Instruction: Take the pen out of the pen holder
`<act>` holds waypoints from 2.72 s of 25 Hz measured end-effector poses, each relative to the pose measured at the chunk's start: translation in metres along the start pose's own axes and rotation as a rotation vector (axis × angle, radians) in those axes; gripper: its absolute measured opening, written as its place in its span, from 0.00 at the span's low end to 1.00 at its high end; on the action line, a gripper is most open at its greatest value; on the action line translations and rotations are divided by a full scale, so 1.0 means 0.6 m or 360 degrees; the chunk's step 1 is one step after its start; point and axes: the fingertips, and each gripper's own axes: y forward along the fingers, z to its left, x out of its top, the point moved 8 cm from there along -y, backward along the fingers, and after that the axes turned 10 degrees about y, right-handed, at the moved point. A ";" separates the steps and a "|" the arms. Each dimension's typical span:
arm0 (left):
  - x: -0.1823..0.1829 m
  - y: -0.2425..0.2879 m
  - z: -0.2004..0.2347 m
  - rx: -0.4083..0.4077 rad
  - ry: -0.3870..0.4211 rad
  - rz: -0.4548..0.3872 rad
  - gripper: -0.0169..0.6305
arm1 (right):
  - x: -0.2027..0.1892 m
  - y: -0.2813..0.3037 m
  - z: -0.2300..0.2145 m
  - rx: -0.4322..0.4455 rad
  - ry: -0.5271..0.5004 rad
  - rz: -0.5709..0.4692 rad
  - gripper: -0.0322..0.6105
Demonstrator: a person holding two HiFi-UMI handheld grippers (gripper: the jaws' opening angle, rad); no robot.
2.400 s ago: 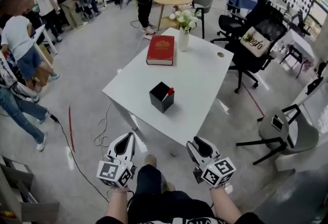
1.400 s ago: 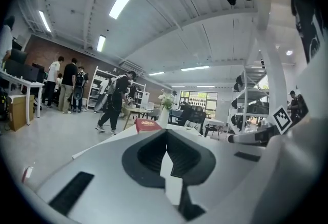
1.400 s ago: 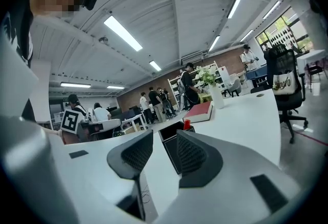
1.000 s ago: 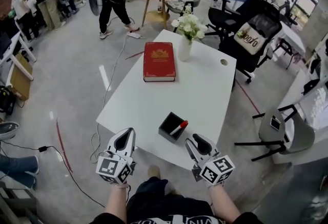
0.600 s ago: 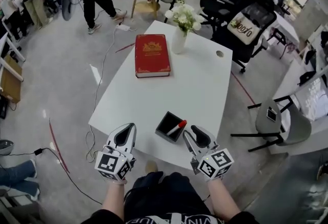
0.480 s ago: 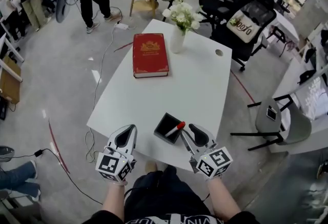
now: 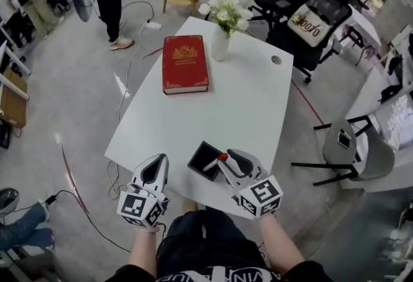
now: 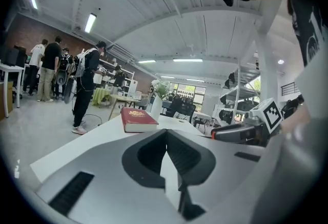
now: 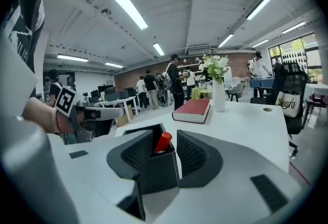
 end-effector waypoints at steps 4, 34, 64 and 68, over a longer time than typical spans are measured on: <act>0.005 0.004 -0.005 -0.0001 0.0006 -0.0009 0.03 | 0.005 -0.003 0.004 0.0024 0.0001 -0.0029 0.25; 0.005 -0.038 -0.010 0.0123 -0.0012 -0.0008 0.03 | 0.031 -0.010 0.033 0.0195 0.0017 -0.0097 0.16; 0.077 0.000 -0.003 0.0089 0.0078 -0.0141 0.03 | 0.156 -0.071 -0.008 0.0154 0.0116 -0.0495 0.16; 0.076 0.002 0.000 0.0091 0.0080 -0.0139 0.03 | 0.153 -0.075 -0.020 0.0103 0.0090 -0.0493 0.16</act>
